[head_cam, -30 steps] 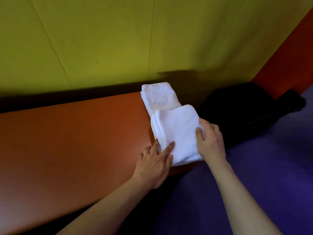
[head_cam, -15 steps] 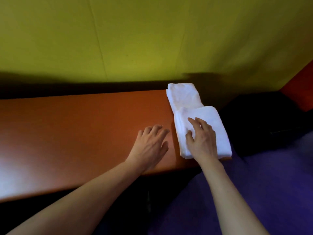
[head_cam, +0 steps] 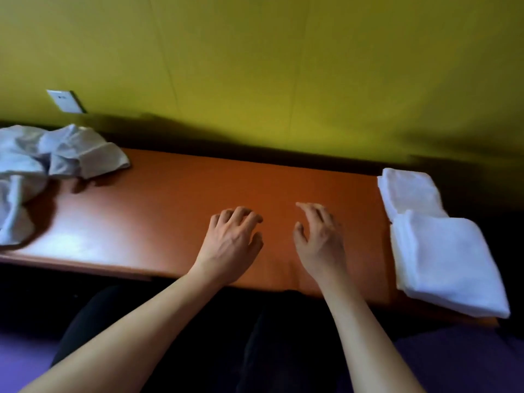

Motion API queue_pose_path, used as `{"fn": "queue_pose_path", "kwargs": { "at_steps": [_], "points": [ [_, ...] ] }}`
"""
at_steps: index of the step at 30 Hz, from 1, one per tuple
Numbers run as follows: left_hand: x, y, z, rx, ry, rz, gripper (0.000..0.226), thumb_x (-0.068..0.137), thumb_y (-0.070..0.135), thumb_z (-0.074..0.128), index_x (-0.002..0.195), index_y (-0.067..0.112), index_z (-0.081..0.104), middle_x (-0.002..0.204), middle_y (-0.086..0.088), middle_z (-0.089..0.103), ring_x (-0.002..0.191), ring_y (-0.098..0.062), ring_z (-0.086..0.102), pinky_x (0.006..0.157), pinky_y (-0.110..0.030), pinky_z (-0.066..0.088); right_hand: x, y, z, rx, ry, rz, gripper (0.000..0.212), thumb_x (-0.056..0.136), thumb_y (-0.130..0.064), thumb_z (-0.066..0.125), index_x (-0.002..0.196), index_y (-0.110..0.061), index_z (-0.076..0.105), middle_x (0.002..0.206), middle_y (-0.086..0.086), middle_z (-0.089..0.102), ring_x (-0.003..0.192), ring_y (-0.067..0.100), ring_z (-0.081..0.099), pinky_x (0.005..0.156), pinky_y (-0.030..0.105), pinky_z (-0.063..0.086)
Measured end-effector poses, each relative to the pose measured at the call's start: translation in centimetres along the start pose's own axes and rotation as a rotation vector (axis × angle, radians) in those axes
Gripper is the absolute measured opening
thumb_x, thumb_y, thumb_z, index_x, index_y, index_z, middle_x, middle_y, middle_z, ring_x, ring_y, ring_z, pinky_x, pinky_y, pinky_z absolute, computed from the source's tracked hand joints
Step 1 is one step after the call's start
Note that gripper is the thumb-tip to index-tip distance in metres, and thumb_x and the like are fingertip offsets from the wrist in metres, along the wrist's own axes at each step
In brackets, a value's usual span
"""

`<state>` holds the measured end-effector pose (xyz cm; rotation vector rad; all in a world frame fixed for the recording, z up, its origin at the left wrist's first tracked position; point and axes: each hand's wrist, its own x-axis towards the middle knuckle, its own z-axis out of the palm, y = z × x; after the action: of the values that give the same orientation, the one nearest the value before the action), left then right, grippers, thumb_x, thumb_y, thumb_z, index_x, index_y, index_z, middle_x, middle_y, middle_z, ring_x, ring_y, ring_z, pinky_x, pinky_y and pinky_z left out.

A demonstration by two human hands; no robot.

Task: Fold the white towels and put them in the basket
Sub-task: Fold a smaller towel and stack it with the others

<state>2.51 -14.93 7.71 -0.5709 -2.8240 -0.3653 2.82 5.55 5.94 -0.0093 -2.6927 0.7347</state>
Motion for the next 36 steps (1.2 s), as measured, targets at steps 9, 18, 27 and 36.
{"fn": "queue_pose_path", "kwargs": {
  "at_steps": [9, 18, 27, 36],
  "points": [
    [-4.6, -12.5, -2.9, 0.036, 0.024, -0.241, 0.037, 0.092, 0.042, 0.042, 0.119, 0.025, 0.061, 0.118, 0.001, 0.059, 0.104, -0.027, 0.055, 0.088, -0.041, 0.043, 2.3, -10.4, 9.1, 0.084, -0.153, -0.167, 0.037, 0.094, -0.024, 0.056, 0.131, -0.025, 0.059, 0.128, -0.004, 0.056, 0.118, 0.016, 0.052, 0.1, 0.037, 0.043],
    [-6.7, -25.0, -2.1, 0.107, 0.017, -0.432, 0.039, 0.089, 0.045, 0.04, 0.118, 0.028, 0.06, 0.117, 0.004, 0.06, 0.104, -0.025, 0.057, 0.087, -0.039, 0.044, 5.8, -19.0, 19.4, 0.106, -0.292, -0.277, 0.042, 0.086, -0.029, 0.05, 0.124, -0.02, 0.065, 0.119, 0.003, 0.061, 0.109, 0.026, 0.057, 0.092, 0.041, 0.047],
    [-1.4, -39.0, 1.5, 0.357, -0.081, -0.282, 0.06, 0.07, 0.019, 0.071, 0.129, 0.02, 0.061, 0.134, -0.012, 0.06, 0.111, -0.039, 0.061, 0.09, -0.046, 0.048, 11.3, -22.2, 28.5, -0.085, -0.451, -0.319, 0.051, 0.097, -0.032, 0.051, 0.147, -0.029, 0.042, 0.151, -0.001, 0.043, 0.14, 0.019, 0.039, 0.117, 0.039, 0.031],
    [8.0, -48.2, 0.9, 0.515, -0.211, -0.402, 0.077, 0.098, 0.015, 0.046, 0.16, 0.03, 0.004, 0.168, -0.011, 0.007, 0.151, -0.043, 0.014, 0.118, -0.054, 0.022, 12.1, -18.6, 31.0, -0.173, -0.527, -0.275, 0.056, 0.102, -0.05, 0.032, 0.156, -0.036, 0.021, 0.164, -0.004, 0.022, 0.152, 0.019, 0.019, 0.124, 0.04, 0.011]
  ]
}}
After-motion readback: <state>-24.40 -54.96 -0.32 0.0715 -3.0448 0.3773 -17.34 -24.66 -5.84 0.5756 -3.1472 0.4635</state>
